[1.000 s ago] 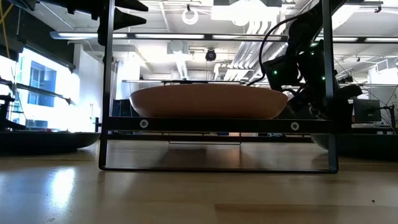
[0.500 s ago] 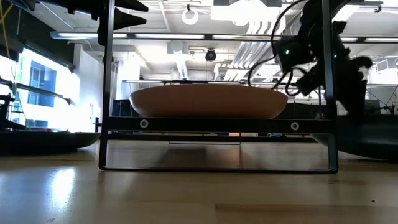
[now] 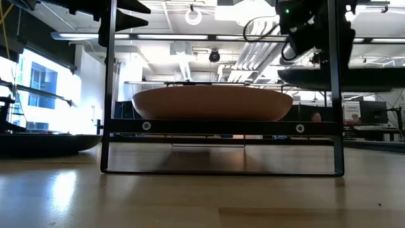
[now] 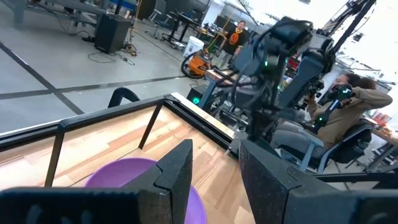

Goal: Place and stack plates onto a shelf
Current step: Stack the dark green plate on top of the purple plate on the shelf

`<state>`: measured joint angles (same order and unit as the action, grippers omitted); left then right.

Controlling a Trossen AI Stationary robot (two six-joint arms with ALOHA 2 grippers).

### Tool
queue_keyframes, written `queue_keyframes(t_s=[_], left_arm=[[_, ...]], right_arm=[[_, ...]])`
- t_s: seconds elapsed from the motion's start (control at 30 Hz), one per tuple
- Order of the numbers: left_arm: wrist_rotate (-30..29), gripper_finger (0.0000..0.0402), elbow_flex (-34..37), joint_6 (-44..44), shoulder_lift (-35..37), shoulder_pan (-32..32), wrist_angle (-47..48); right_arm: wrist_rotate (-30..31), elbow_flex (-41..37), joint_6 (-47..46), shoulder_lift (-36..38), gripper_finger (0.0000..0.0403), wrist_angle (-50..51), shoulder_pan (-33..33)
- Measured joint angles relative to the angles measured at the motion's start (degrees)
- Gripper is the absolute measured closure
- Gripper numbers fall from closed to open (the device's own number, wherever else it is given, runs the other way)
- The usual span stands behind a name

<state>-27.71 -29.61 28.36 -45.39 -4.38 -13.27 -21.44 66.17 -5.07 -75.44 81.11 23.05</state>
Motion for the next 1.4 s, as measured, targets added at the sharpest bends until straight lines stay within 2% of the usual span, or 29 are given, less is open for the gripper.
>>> queue_keyframes(t_s=[0.1, 0.23, 0.43, 0.67, 0.97, 1.4], left_arm=[[0.16, 0.0282, 0.0, -0.05, 0.46, 0.0, -0.02], [0.18, 0.0282, -0.12, -0.1, 1.92, 0.0, -0.46], [-0.4, 0.0282, -2.68, -5.65, 4.64, 0.0, -0.33], [-1.26, 0.0282, -5.19, -11.64, 5.55, 0.02, -0.37], [-1.27, 0.0282, -5.25, -11.98, 5.49, 0.02, 1.17], [-1.42, 0.0282, -5.25, -11.99, 5.49, 0.02, 1.4]], right_arm=[[-2.65, 1.91, -1.46, 0.02, 0.0403, -2.11, 1.5], [-5.97, 2.26, -8.63, -0.43, 0.0403, -11.76, 2.75], [-5.59, 2.27, -24.32, -5.71, 0.0403, -28.36, 3.25], [-4.87, 2.27, -34.04, -13.55, 0.0403, -40.13, 3.19], [2.82, 2.27, -39.85, -17.68, 0.0403, -42.72, 3.16], [4.08, 2.27, -41.41, -17.68, 0.0401, -43.88, 2.77]])
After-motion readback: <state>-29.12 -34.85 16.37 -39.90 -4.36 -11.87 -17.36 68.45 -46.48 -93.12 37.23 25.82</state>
